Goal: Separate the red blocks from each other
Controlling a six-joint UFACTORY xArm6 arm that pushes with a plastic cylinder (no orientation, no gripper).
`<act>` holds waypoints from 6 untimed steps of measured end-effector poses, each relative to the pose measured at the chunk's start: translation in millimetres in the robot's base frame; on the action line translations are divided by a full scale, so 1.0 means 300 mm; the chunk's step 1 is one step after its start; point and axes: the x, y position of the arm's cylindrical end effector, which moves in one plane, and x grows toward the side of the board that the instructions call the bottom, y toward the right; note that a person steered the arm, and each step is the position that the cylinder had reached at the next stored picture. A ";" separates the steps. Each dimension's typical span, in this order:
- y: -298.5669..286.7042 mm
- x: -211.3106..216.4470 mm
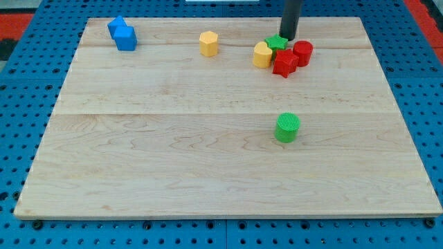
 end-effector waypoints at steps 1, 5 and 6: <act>-0.021 -0.083; 0.046 0.169; 0.125 0.210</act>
